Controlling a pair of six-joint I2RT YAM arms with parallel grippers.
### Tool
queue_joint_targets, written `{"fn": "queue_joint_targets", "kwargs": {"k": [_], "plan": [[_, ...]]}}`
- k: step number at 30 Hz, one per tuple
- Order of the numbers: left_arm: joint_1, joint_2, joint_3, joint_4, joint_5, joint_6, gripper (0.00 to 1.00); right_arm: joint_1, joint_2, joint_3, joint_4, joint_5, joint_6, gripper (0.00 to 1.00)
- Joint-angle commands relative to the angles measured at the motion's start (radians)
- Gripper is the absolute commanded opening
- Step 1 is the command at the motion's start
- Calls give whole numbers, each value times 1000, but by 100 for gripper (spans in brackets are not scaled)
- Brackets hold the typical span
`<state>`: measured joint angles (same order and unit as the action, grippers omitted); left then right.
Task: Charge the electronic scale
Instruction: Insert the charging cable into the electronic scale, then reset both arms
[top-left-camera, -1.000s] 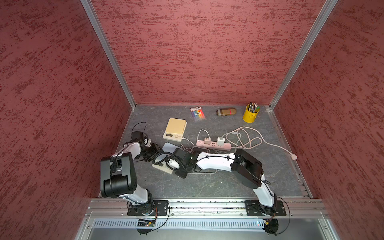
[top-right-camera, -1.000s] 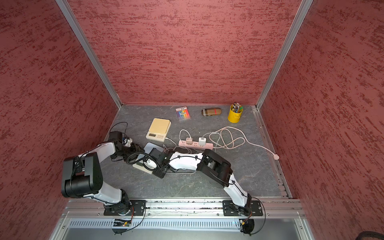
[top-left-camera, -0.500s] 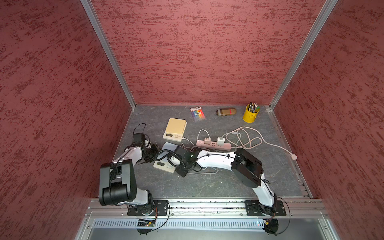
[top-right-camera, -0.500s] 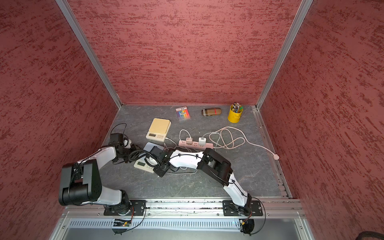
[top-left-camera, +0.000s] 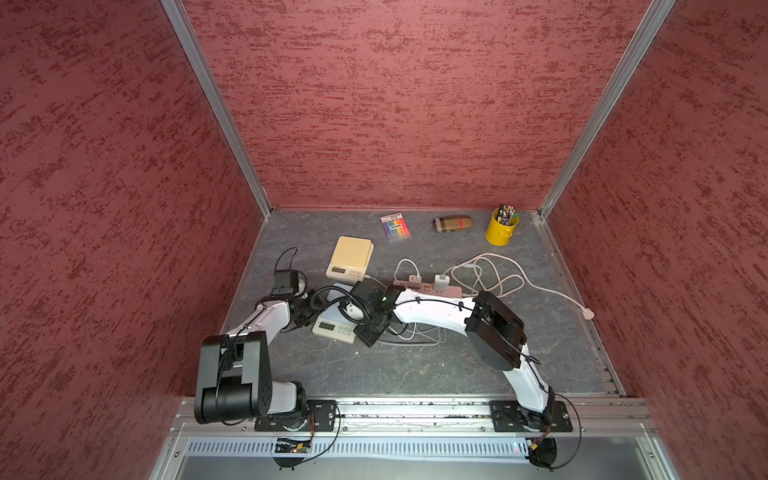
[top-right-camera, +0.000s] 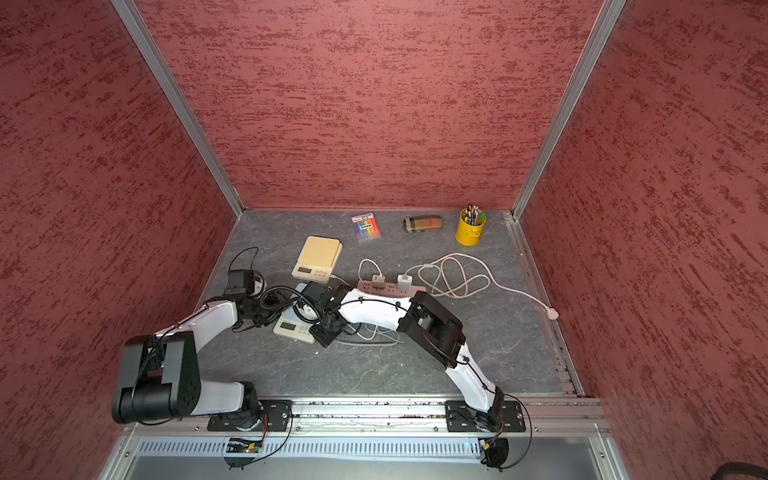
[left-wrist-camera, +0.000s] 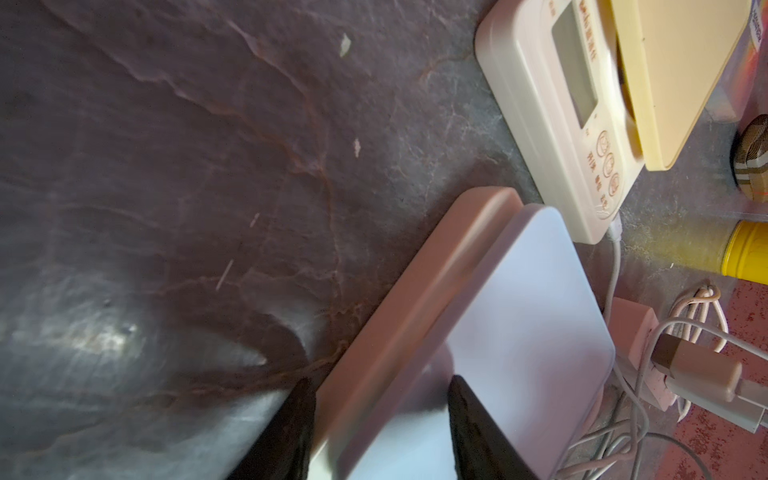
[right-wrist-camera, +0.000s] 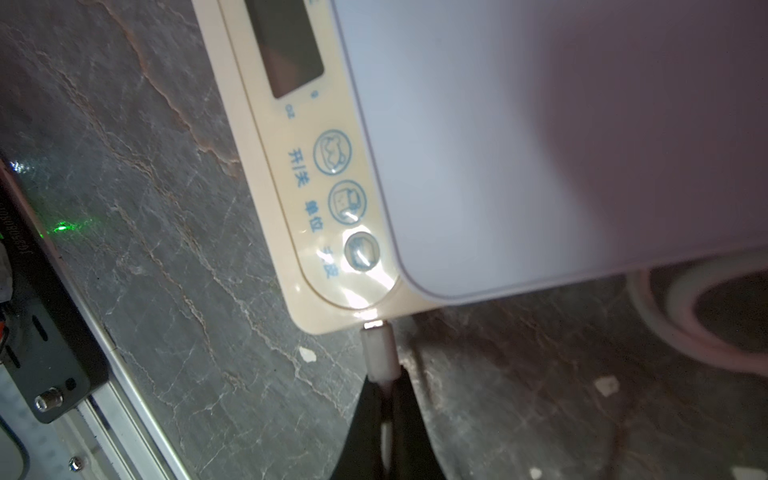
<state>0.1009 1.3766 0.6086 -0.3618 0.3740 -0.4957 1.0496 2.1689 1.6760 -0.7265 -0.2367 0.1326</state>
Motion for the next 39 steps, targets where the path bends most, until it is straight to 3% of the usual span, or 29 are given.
{"fn": "queue_joint_targets", "kwargs": {"k": [1, 5, 9, 13, 18, 21, 23, 26, 27, 32, 37, 39], "plan": [[-77, 19, -68, -160, 150, -66, 51, -8, 21, 101, 232, -21, 24, 0], [-101, 15, -87, -132, 155, -88, 51, -8, 39, 113, 247, -33, 20, 0], [-100, 13, -84, -128, 154, -81, 51, -8, 31, 110, 252, -16, 12, 14], [-36, -35, -46, -172, 110, -43, 62, -8, -37, 45, 266, 38, 5, 20], [57, -115, 28, -235, 47, 19, 65, -8, -163, -83, 297, 99, 1, 53], [106, -169, 72, -259, 6, 48, 67, -7, -232, -145, 306, 134, 1, 66], [128, -200, 98, -270, -7, 65, 71, -8, -272, -170, 310, 164, -1, 99], [150, -218, 141, -289, 1, 94, 82, -8, -330, -189, 320, 204, -10, 99], [153, -221, 156, -294, 6, 107, 100, -8, -352, -192, 325, 221, -16, 99], [155, -256, 210, -303, 12, 190, 100, -8, -473, -216, 395, 358, -68, 99], [98, -283, 287, -259, -51, 355, 100, -22, -650, -349, 577, 754, -159, 99], [49, -285, 282, -185, -135, 436, 100, -56, -759, -505, 784, 903, -262, 99]]}}
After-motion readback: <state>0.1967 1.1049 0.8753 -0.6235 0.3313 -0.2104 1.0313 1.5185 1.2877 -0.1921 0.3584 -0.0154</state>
